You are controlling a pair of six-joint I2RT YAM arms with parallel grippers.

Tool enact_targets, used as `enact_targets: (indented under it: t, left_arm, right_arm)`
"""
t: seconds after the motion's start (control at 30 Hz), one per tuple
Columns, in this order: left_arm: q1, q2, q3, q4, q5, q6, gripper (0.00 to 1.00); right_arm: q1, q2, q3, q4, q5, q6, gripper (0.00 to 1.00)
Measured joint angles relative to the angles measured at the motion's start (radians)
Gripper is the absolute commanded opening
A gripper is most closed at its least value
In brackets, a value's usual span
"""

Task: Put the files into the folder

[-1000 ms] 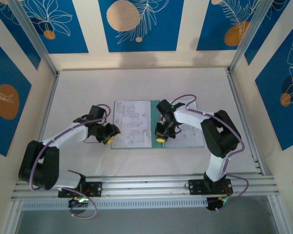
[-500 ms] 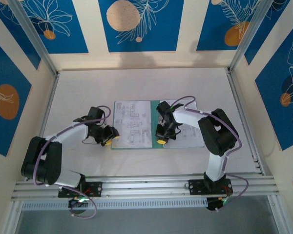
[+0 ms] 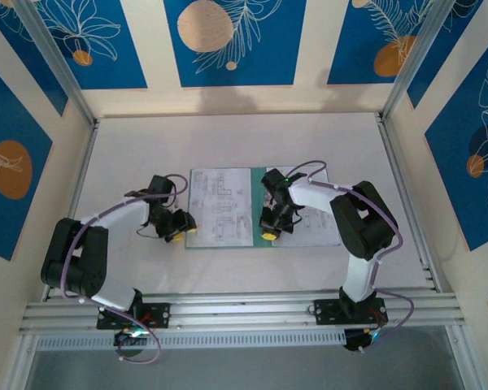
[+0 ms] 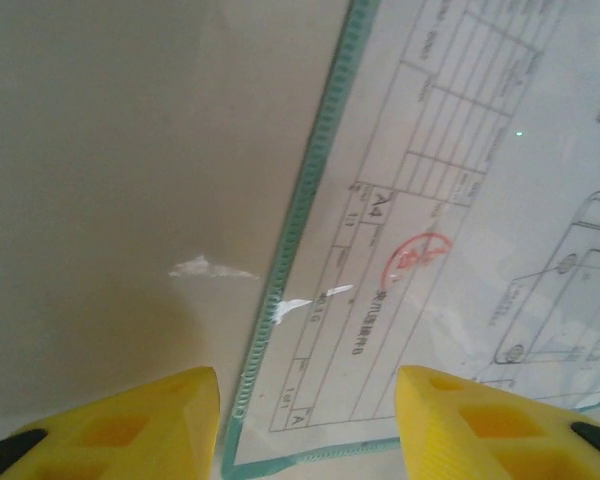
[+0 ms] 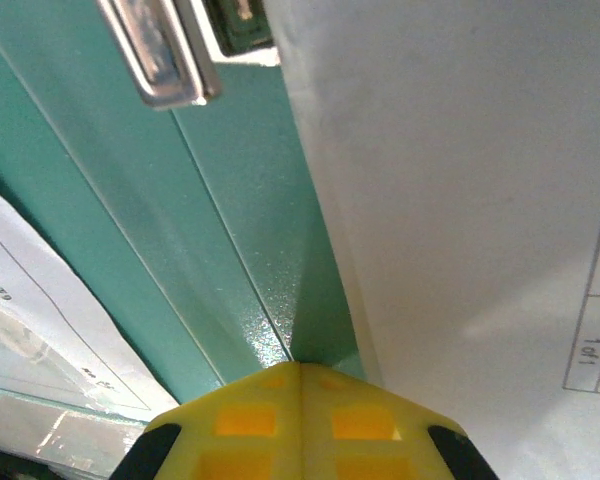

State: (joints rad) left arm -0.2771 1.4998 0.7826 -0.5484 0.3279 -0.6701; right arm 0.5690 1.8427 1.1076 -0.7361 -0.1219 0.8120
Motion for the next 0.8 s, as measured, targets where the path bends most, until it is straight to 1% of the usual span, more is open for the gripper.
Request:
enact_targets:
  t: [0.17,0.4,0.8]
  left_arm:
    - [-0.019,-0.026,-0.034,-0.001,-0.002,-0.009,0.50]
    - [-0.084,-0.046,-0.069,-0.002,-0.005,-0.061,0.50]
    - [-0.126,-0.052,-0.077,0.006,-0.056,-0.114,0.49]
  right_arm:
    - [0.000,0.000,0.000,0.000,-0.002,0.000,0.00]
    - [0.000,0.001,-0.002,0.004,-0.005,0.001,0.00]
    - [-0.001,0.001,-0.004,0.007,-0.007,0.001,0.00]
